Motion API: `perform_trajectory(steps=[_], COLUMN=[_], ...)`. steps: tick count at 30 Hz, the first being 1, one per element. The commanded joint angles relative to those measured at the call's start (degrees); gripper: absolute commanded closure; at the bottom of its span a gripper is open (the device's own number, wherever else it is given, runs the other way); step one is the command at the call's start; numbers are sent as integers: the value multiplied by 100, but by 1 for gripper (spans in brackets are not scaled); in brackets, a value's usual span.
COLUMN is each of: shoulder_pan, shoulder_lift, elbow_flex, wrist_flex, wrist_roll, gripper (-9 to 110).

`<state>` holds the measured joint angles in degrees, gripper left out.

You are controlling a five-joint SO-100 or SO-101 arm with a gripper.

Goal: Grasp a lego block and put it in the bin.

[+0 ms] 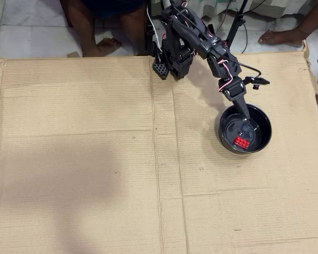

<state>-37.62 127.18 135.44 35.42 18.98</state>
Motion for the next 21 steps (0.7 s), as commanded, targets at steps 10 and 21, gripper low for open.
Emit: perform_trajectory(steps=[10,21], shoulder_pan=[1600,3226], shoulder_lift=[3032,6337], elbow_flex=[2162,3999], wrist_flex=[-26,-35], wrist_roll=[-62,-53], gripper=[76,77])
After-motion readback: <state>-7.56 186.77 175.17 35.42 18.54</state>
